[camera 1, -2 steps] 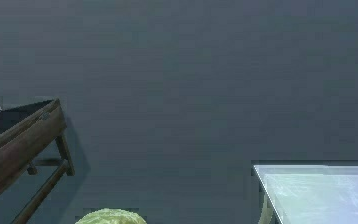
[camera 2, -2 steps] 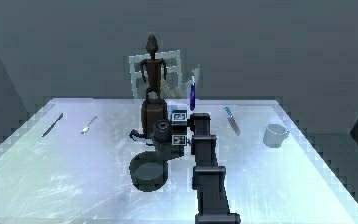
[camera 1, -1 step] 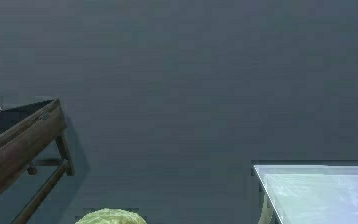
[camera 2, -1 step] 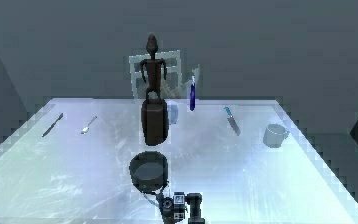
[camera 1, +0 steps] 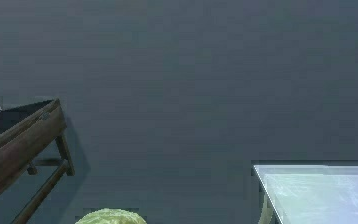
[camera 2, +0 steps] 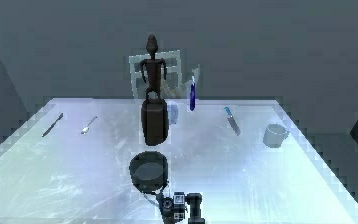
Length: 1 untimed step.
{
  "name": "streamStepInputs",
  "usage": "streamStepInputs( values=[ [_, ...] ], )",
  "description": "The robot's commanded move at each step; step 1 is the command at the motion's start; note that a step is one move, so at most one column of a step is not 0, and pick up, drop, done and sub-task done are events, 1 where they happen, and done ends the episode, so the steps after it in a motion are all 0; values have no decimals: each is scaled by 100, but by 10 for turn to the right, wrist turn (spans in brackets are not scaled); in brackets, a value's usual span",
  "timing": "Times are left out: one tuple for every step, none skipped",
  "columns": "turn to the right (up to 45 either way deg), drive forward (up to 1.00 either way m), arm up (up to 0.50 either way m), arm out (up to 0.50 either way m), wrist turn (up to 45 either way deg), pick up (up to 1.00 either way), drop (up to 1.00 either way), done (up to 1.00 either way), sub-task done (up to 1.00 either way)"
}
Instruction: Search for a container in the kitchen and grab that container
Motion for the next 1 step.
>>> streamStepInputs(
  values=[
    [0, 0, 10, 0, 0, 0, 0, 0, 0]
  ],
)
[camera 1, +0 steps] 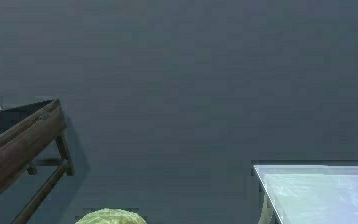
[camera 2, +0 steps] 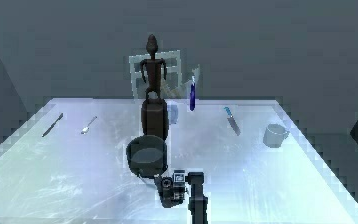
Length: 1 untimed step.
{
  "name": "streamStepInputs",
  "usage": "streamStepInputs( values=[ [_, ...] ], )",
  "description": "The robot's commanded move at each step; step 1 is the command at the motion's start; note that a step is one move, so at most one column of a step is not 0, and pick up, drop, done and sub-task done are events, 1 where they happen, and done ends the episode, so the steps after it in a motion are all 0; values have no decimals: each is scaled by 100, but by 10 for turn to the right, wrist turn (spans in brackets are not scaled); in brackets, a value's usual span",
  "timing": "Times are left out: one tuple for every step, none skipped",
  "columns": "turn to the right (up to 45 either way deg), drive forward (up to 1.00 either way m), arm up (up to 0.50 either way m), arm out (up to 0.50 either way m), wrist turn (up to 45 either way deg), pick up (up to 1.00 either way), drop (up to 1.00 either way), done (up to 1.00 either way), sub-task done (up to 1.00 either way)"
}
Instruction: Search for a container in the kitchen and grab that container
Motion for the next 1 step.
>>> streamStepInputs(
  values=[
    [0, 0, 0, 0, 0, 0, 0, 100, 0]
  ],
)
